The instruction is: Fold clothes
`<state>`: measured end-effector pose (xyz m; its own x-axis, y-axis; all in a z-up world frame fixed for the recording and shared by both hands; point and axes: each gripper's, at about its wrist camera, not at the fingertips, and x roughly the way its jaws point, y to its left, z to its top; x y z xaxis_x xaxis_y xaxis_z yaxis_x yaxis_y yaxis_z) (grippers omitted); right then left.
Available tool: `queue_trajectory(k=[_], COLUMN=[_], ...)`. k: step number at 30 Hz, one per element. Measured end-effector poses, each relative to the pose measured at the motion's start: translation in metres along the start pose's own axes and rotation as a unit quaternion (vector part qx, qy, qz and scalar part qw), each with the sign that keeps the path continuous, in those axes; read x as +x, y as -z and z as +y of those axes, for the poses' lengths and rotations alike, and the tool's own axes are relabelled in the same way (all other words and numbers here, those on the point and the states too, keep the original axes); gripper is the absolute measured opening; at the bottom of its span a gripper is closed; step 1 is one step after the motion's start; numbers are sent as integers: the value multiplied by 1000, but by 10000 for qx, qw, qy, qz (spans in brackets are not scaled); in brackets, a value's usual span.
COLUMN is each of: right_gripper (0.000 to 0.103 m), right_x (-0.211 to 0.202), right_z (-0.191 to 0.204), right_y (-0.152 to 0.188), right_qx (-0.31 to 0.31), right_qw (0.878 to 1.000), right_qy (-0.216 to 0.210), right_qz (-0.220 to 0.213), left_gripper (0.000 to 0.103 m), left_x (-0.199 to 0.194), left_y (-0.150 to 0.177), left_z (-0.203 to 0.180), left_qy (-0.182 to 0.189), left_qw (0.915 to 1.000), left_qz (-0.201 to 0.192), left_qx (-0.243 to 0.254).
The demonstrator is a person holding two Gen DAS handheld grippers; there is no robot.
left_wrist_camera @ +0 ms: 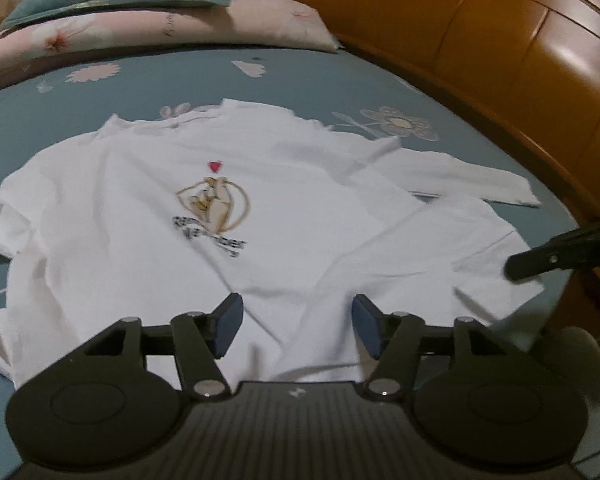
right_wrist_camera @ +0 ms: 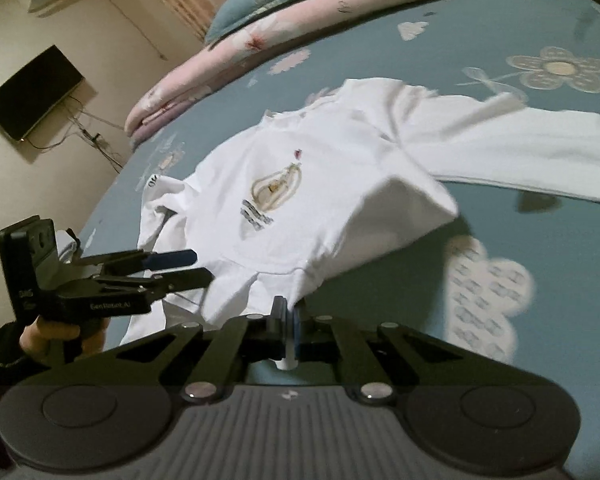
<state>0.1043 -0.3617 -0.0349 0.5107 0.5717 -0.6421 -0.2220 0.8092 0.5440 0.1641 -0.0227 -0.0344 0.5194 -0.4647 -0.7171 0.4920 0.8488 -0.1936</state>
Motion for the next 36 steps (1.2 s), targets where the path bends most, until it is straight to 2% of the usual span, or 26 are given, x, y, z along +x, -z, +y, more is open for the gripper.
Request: queue_trajectory(k=[4,9,11,13,18,23,27,29,31,36], right_gripper=[4,5,10,13,17,22,26,34,35,35], right_x=[-29,-29,-24,-24,-38,-32,-10,6,23,59], right_z=[-8,-33,-47,-53,-48,-40,-38,-41,-47,-65], right_y=[13,29,34,35,22,-4,-35,-53,-68,-87], right_qx=[7,284,434,471,372,123,42,48,155,388], right_qw=[9993,9921,9840,9790,9841,9880,9915,9927,9936,9938], right_qy=[347,1070,1472,1733,1607,1491,1292,1203,1121,1041], right_qz=[158,596,901,970,663,391,170,47,-17,-11], left_gripper=[64,66,66,66,65,64,64,64,64,64], left_x=[-12,-22,-25,-29,-34,-33,-28,-25,-23,-19], left_y=[1,2,2,3,2,1,4,5,6,13], left_z=[-11,-19,-17,-8,28,74,106,123,145,195], left_qy=[404,201,96,-99,-685,-1179,-1371,-1453,-1522,-1252], left_qw=[9992,9996,9996,9997,9974,9906,9848,9808,9748,9576], left_qz=[-48,-14,0,47,231,378,342,334,268,6], left_qx=[-61,202,257,226,-42,-583,-1007,-1253,-1611,-2596])
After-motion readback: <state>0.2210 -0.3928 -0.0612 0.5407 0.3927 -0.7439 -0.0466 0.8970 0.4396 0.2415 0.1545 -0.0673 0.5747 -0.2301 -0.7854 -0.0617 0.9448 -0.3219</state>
